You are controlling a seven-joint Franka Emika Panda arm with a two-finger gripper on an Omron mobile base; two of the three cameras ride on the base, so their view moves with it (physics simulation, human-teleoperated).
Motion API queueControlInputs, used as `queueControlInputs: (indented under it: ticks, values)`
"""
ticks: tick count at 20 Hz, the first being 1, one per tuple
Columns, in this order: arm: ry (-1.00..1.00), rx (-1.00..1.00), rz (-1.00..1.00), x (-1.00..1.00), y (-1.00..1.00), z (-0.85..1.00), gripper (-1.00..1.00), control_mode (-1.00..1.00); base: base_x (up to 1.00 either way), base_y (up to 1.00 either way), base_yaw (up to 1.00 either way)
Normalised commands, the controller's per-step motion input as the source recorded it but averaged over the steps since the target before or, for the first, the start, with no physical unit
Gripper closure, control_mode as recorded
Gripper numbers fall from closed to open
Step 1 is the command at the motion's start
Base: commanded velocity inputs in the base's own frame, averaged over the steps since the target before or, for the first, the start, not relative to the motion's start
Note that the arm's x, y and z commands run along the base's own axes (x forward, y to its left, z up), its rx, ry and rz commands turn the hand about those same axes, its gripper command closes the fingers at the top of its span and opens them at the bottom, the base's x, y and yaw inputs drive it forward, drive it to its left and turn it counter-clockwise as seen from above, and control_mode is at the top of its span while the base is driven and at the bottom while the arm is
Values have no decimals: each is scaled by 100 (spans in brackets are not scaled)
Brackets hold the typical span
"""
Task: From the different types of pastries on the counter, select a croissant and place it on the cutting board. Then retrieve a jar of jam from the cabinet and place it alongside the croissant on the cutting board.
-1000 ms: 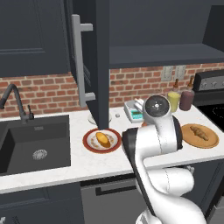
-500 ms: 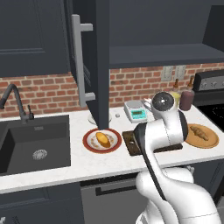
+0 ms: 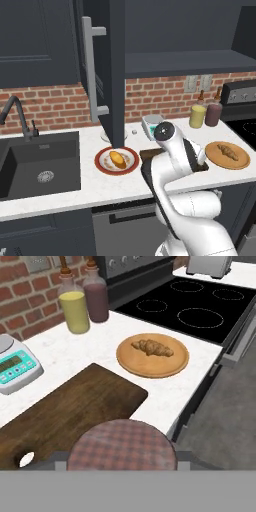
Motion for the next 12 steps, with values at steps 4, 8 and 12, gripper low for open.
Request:
queueControlInputs:
  ticks: [4,8,12]
  values:
    - [0,0,0,44,-18,-7,100,-100,0,0,0]
    - [0,0,0,83,-50,4,100,-100,0,0,0]
    - [0,5,0,3,4,-1,100,-100,0,0,0]
